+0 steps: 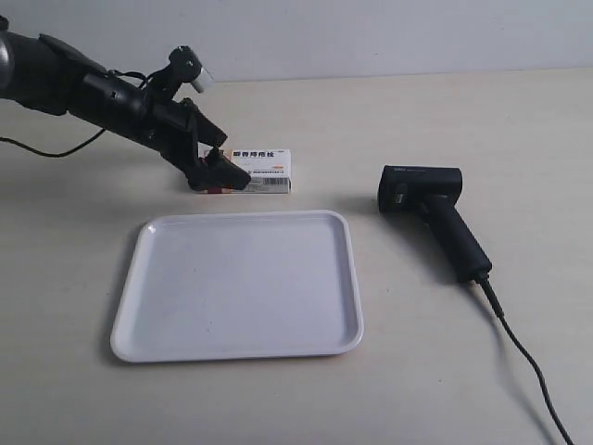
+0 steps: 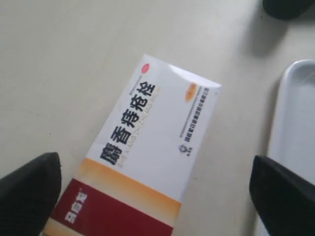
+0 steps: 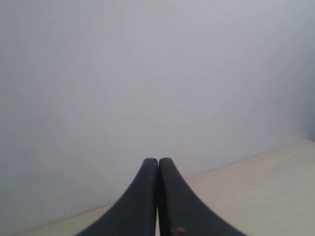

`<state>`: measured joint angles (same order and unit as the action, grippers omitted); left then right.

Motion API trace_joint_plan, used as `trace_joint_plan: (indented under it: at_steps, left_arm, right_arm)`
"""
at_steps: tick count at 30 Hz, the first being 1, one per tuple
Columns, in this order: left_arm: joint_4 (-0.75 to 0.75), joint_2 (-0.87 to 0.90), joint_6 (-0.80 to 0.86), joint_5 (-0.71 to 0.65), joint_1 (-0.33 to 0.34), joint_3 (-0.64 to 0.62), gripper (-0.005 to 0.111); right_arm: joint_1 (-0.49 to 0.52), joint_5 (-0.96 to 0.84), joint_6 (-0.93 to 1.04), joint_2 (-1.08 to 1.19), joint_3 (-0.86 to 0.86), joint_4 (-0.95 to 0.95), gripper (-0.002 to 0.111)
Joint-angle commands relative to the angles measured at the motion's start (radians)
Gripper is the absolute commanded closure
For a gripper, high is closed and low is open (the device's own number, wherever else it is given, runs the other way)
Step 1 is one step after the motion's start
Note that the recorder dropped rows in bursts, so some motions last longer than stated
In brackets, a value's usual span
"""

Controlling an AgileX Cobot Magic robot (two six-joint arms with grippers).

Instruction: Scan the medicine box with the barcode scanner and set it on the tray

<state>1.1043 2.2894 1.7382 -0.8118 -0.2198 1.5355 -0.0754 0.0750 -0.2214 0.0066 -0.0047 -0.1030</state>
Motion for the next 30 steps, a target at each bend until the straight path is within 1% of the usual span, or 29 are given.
trace_joint_plan:
  at_steps: [1,4,6,7,9,12,13,16,19,22,24,26,28,29,30]
  left_arm:
    - [0.021,0.077,0.075,0.003,-0.005,0.064,0.003]
    - [0.037,0.118,0.118,0.005,-0.009,0.097,0.003]
    - [0.037,0.135,0.120,-0.006,-0.011,0.111,0.007]
    - [0.037,0.135,0.122,-0.008,-0.011,0.113,0.011]
    - [0.031,0.137,0.122,-0.026,-0.011,0.115,0.027]
    - [0.035,0.126,0.122,-0.053,-0.011,0.115,0.062]
    - [0.025,0.119,0.118,-0.068,-0.011,0.115,0.072]
    - [-0.031,0.073,0.092,-0.151,-0.011,0.115,0.107]
    - [-0.105,0.002,0.030,-0.257,-0.011,0.115,0.106]
    - [-0.159,-0.078,0.008,-0.409,-0.011,0.107,0.106]
    - [-0.133,-0.131,0.045,-0.409,-0.011,0.065,0.106]
    - [-0.113,-0.199,0.092,-0.409,-0.019,-0.021,0.106]
    - [-0.113,-0.266,0.119,-0.395,-0.027,-0.117,0.106]
    - [-0.110,-0.301,0.139,-0.349,-0.031,-0.174,0.106]
    - [-0.097,-0.337,0.175,-0.307,-0.035,-0.231,0.106]
  right_arm:
    - [0.005,0.003,0.014,-0.007,0.005,0.009,0.108]
    - [0.005,0.001,0.016,-0.007,0.005,0.009,0.108]
    - [0.005,0.001,0.020,-0.007,0.005,0.009,0.108]
    - [0.005,0.001,0.020,-0.007,0.005,0.009,0.108]
    - [0.005,0.001,0.020,-0.007,0.005,0.034,0.108]
    - [0.005,0.003,0.020,-0.007,0.005,0.042,0.108]
    - [0.005,0.007,0.020,-0.007,0.005,0.042,0.108]
    - [0.005,0.040,0.012,0.021,0.005,0.042,0.108]
    - [0.005,0.076,0.012,0.104,0.005,0.060,0.108]
    - [0.005,0.079,-0.028,0.259,-0.015,0.117,0.108]
    - [0.005,0.102,-0.117,0.385,-0.047,0.200,0.108]
    - [0.001,0.157,-0.277,0.549,-0.089,0.356,0.108]
    - [-0.021,0.234,-0.461,0.712,-0.140,0.588,0.107]
    - [-0.035,0.276,-0.544,0.789,-0.164,0.690,0.105]
    - [-0.055,0.320,-0.641,0.908,-0.208,0.826,0.101]
